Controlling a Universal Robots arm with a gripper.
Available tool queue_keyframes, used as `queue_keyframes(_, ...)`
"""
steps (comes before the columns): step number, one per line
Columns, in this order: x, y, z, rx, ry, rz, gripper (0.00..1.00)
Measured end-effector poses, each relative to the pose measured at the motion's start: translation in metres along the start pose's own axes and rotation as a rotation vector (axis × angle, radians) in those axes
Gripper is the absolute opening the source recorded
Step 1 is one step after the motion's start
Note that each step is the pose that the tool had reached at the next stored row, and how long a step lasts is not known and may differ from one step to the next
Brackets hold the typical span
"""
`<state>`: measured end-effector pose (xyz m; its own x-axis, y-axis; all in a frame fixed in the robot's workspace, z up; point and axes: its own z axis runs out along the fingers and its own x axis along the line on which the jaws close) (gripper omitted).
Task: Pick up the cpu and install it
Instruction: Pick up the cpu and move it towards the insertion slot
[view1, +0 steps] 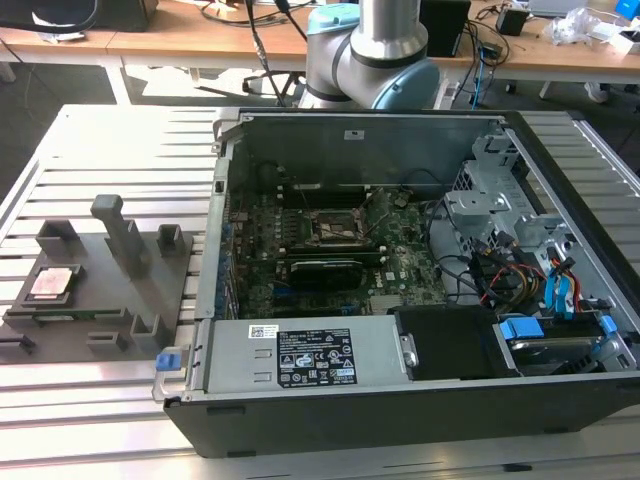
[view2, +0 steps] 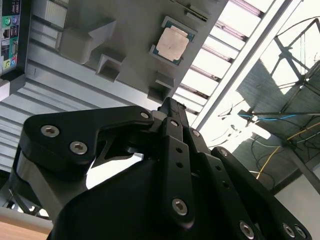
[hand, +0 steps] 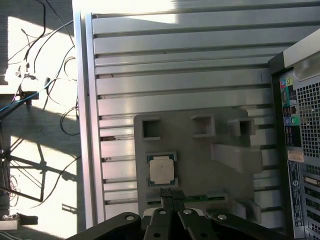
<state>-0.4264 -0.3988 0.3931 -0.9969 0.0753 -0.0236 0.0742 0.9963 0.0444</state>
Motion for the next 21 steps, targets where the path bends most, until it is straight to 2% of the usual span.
queue_keyframes(9,0.0002,0.0,0.0,0.0,0.0,0.0,0.11)
queue_keyframes(13,0.0003,0.0,0.0,0.0,0.0,0.0,0.36)
queue_keyframes(14,0.0003,0.0,0.0,0.0,0.0,0.0,0.36)
queue_keyframes(19,0.0003,0.0,0.0,0.0,0.0,0.0,0.66)
queue_keyframes(20,0.0004,0.0,0.0,0.0,0.0,0.0,0.66)
queue_keyframes(21,0.0006,0.0001,0.0,0.0207,-0.0014,-0.001,0.66)
